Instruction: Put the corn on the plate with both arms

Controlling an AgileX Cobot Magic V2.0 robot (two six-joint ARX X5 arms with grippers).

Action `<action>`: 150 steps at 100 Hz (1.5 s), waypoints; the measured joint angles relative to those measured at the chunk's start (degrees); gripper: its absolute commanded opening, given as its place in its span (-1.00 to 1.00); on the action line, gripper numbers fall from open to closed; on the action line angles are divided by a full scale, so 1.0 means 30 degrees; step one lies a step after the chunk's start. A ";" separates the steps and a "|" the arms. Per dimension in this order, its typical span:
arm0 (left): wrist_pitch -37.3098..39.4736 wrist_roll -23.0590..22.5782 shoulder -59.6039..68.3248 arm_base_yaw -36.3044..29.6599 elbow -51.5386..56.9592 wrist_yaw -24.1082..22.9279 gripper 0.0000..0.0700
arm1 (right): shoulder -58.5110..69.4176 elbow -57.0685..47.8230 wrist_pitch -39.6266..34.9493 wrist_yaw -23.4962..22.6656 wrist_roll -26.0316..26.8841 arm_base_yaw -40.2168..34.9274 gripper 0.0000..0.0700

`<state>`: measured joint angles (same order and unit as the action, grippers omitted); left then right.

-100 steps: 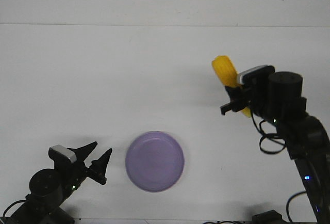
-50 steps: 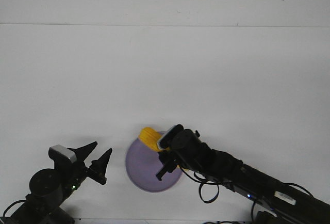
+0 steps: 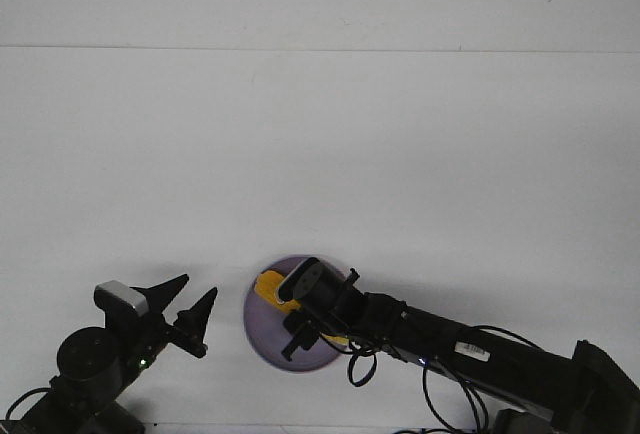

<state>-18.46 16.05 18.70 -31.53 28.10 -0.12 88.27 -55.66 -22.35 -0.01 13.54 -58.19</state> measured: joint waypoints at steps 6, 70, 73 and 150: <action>0.0000 0.0000 0.0000 0.0000 0.0000 0.0007 0.09 | 0.0000 0.0000 0.0022 0.0000 0.0007 0.0000 0.63; 0.0423 0.0000 -0.0044 0.0000 0.0000 0.0000 0.09 | -1.2320 -0.0583 -0.2076 0.5304 -0.2630 0.0437 0.61; 0.0423 0.0000 -0.0044 0.0000 0.0000 0.0000 0.09 | -1.3085 -0.0583 -0.2433 0.5814 -0.2849 0.0437 0.61; 0.0998 -0.0080 -0.0131 0.0000 0.0000 -0.0051 -0.96 | -1.7770 0.2353 -0.4750 0.8036 -0.3891 0.0605 -0.95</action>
<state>-15.46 15.81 18.31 -31.53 28.10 -0.27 34.96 -48.60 -36.60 24.10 1.87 -56.38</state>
